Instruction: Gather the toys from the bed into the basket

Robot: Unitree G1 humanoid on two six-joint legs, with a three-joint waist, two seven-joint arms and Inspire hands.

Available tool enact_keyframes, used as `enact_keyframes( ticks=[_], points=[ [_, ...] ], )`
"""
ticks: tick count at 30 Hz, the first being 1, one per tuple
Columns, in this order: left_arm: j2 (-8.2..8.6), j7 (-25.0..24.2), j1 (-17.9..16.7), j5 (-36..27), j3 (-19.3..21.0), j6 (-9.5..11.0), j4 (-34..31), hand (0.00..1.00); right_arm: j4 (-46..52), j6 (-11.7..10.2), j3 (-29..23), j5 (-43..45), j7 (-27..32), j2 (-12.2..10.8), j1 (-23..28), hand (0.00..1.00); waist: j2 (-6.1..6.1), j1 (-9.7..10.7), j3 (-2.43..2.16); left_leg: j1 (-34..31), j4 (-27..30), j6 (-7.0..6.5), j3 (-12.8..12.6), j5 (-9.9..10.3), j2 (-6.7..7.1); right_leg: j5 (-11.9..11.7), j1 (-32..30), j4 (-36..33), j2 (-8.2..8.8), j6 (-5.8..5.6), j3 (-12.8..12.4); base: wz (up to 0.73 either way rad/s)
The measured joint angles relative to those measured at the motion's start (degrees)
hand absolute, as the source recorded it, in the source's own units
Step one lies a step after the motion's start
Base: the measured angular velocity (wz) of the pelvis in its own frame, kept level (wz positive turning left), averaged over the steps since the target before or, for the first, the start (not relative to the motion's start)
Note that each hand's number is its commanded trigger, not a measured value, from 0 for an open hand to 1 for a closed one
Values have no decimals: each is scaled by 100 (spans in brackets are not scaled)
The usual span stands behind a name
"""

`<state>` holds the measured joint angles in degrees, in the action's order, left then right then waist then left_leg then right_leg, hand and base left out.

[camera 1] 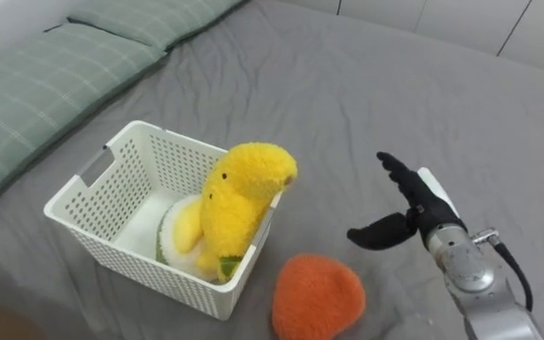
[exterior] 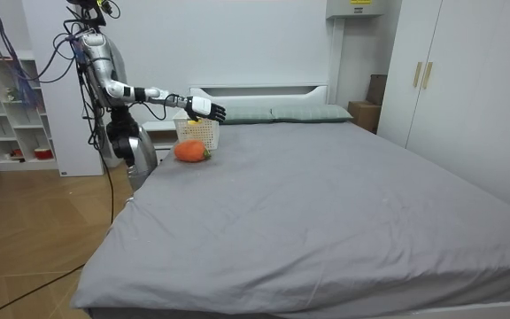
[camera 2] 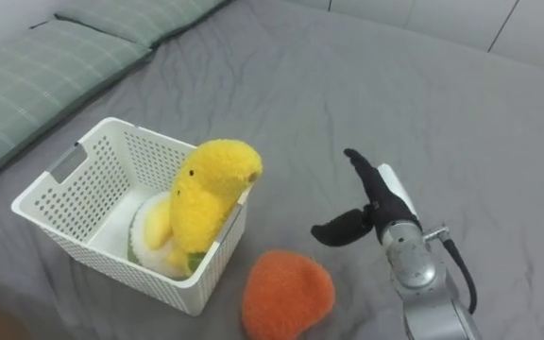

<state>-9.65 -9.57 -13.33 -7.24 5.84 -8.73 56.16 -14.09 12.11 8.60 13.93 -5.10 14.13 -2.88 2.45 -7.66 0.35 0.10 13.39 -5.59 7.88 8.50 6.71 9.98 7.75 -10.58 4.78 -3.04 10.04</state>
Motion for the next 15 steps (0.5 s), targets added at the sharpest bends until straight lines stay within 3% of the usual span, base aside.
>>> enact_keyframes(
  ticks=[15],
  points=[
    [19,-1,-20,-5,-40,1,-79,0,-609,61,609,422,-537,-166,8,0,-9,-234,-4,-49,0,-15,16,17,7,0,-38,7,12,0,134,0]
  ],
)
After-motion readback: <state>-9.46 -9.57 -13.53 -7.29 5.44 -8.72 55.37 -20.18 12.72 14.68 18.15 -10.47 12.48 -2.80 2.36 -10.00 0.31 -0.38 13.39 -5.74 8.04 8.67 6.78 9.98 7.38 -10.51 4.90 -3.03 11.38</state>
